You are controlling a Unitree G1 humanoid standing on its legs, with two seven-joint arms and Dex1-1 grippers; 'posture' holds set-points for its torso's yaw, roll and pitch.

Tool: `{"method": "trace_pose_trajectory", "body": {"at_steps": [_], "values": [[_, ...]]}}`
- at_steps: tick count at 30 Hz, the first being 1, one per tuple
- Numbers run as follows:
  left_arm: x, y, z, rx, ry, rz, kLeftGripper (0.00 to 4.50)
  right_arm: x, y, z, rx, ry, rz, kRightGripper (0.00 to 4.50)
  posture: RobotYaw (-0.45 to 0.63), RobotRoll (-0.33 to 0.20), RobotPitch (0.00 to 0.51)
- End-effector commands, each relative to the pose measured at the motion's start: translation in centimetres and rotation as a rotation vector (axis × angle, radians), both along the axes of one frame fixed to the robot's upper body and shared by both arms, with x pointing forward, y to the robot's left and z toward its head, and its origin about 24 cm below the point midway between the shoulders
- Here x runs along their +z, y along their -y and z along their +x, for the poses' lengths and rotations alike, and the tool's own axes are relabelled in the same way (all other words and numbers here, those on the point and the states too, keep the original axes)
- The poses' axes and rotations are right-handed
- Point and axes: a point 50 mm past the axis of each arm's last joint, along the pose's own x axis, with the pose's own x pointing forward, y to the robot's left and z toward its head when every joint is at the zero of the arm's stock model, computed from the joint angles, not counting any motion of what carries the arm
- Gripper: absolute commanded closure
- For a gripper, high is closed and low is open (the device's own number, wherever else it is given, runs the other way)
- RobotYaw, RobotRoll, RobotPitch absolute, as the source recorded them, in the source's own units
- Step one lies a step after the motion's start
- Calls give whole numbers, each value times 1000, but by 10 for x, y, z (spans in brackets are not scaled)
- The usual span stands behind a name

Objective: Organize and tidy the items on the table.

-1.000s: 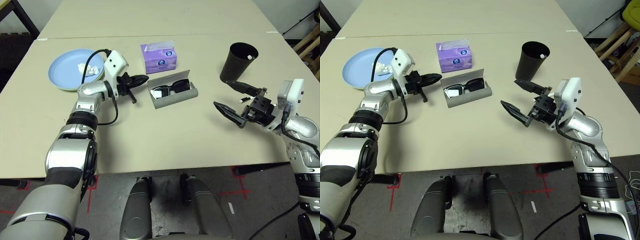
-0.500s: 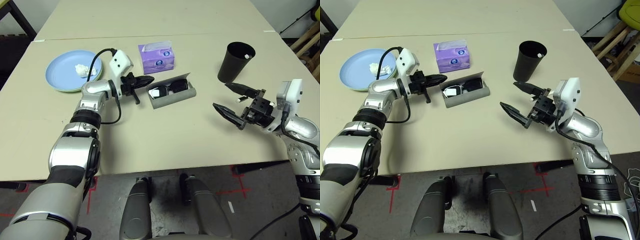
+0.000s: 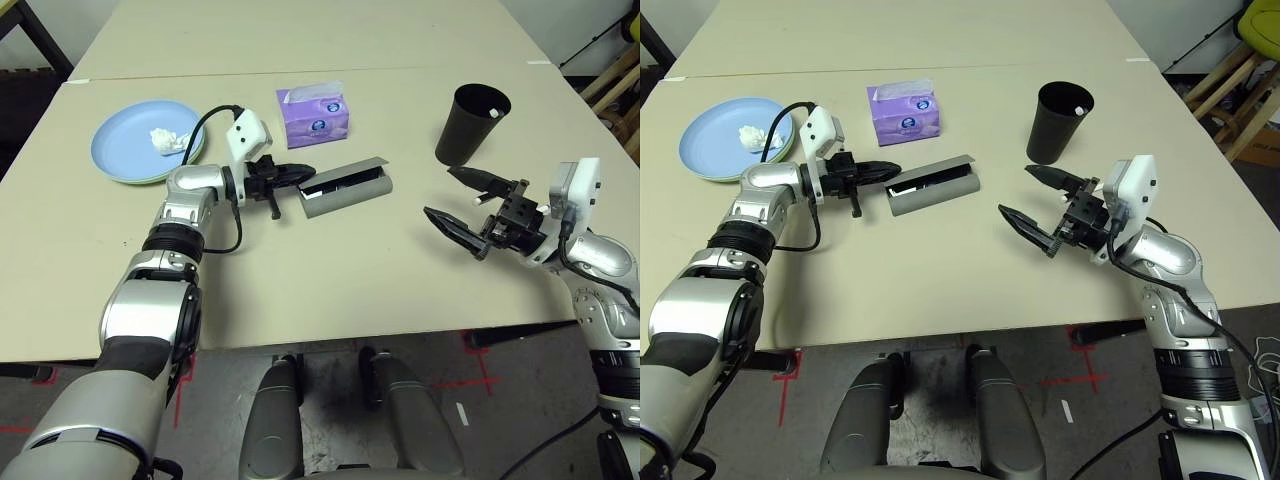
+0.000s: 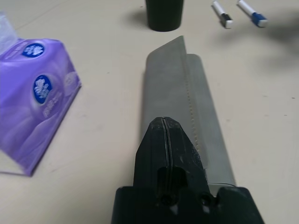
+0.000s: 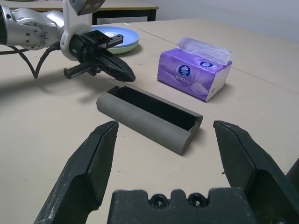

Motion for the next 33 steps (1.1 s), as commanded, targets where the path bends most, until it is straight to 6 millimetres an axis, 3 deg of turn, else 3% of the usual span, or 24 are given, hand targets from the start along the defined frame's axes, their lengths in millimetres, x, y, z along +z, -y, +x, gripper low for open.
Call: {"method": "trace_pose_trajectory", "body": {"at_steps": [1, 16, 33], "values": [[-8, 3, -5, -37, -37, -8, 4454, 1, 0, -2, 12, 0, -10, 0, 55, 0, 233], [-7, 10, -13, -111, -92, -2, 4454, 0, -1, -1, 19, -2, -8, 0, 60, 0, 233], [-22, 2, -10, -18, -175, 105, 4454, 3, -3, 0, 19, 14, -2, 0, 52, 0, 229]]}}
